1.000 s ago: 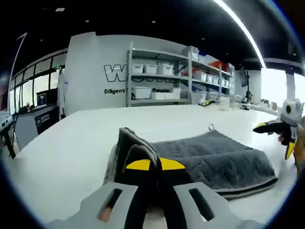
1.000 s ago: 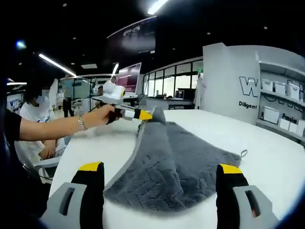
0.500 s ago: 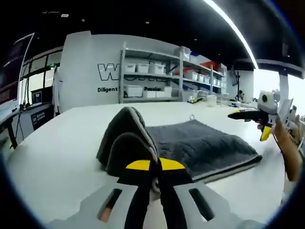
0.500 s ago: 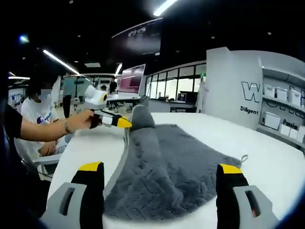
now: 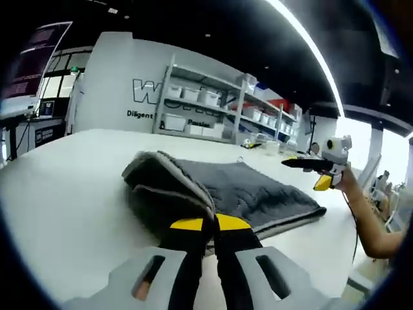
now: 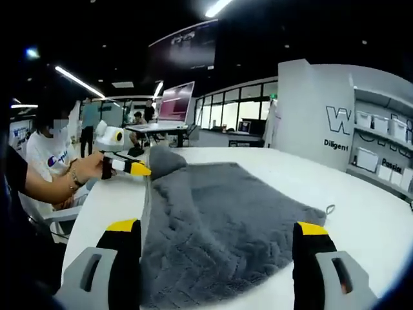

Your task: Open the folded towel by lifting each exposed corner and separating the folded layers until the towel lies flat within the target outline without major curled edges

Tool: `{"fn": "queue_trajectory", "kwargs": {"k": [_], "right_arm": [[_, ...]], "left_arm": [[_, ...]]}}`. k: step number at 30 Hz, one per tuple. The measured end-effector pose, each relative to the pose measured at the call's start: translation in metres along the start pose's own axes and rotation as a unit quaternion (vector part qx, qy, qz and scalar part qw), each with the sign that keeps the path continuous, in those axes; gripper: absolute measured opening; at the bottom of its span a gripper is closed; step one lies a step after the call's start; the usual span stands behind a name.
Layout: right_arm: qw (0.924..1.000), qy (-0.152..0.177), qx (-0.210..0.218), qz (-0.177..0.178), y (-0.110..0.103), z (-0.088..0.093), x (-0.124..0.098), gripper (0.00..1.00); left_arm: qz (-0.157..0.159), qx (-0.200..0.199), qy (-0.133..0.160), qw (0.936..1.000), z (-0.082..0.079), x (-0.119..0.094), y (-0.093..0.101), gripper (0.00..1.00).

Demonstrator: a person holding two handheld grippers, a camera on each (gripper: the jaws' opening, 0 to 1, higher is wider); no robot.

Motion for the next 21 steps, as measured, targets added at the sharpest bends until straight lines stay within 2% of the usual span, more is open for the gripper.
{"fn": "queue_trajectory", "kwargs": {"k": [8,12,15,21], "right_arm": [[1.0,-0.005,-0.004,-0.004,-0.002,0.002,0.001,0.99],[1.0,-0.007,-0.003,-0.002,-0.002,0.003,0.001,0.99],[1.0,-0.006,-0.002,-0.002,-0.002,0.002,0.0,0.99],[1.0,-0.008,-0.003,-0.003,-0.002,0.003,0.0,0.99]], "left_arm": [[-0.023,0.059,-0.036,0.9973,0.008,-0.017,0.011,0.04],[-0.016,0.076,-0.065,0.9949,0.012,-0.021,0.02,0.04],[-0.029,0.094,-0.093,0.9908,0.015,-0.022,0.015,0.04],[-0.043,0.114,-0.13,0.984,0.023,-0.023,0.009,0.04]]}}
Point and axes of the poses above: the point that each gripper's makers call its tool centre point, and the gripper's own axes: x roughly forward along the fingers, y roughly to its right, z roughly out of its underside, the point moved 4 cm from there along -x, roughly backward along the fingers, and after that the axes turned 6 degrees about z, right-handed, at the moved point
